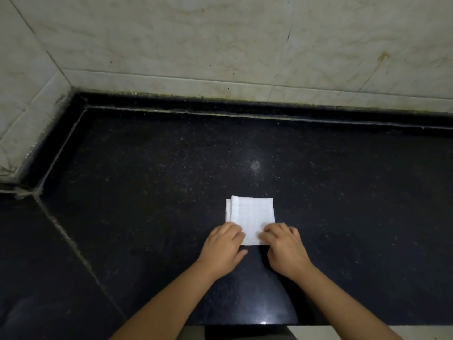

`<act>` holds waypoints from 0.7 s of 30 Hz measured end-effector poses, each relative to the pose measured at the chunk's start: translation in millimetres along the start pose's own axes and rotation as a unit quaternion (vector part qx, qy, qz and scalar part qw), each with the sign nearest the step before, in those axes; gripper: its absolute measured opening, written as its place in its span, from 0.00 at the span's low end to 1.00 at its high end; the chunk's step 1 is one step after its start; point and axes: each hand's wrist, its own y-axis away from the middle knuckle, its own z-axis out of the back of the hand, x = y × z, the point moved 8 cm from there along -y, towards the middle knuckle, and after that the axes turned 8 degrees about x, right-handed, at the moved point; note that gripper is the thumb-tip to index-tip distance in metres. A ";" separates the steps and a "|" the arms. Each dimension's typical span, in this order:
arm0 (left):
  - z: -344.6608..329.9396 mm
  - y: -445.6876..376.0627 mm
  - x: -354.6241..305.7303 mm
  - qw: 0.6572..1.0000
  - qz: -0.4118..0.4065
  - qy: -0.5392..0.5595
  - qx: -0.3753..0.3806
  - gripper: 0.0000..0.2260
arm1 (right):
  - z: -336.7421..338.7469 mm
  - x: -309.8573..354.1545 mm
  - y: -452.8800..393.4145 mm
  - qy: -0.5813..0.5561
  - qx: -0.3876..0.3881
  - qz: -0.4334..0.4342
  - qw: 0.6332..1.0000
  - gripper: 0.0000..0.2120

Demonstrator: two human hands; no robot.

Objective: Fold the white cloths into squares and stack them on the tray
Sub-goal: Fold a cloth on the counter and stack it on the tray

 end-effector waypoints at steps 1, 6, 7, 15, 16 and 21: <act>-3.5 -3.5 -1.0 1.000 -0.004 -0.015 0.022 0.15 | -1.4 -4.2 -1.2 0.016 0.018 0.005 1.000 0.16; -3.3 -16.0 -5.9 0.993 -0.003 -0.094 0.072 0.16 | 2.1 -8.8 -15.4 0.035 0.044 0.046 0.997 0.13; -2.8 -18.2 -6.7 0.992 -0.003 -0.109 0.069 0.16 | 5.6 -9.4 -17.3 0.018 0.050 0.044 0.998 0.12; 7.1 -44.2 -61.2 0.990 -0.054 -0.127 0.025 0.07 | 51.1 -65.8 14.2 -0.209 0.056 -0.099 0.971 0.10; 5.9 -48.8 -78.8 0.992 -0.063 -0.110 0.027 0.11 | 56.9 -83.9 27.7 -0.249 0.053 -0.128 0.958 0.09; -14.5 -82.6 -197.6 0.982 -0.147 -0.111 0.030 0.11 | 81.5 -180.5 123.0 -0.357 0.046 -0.188 0.914 0.07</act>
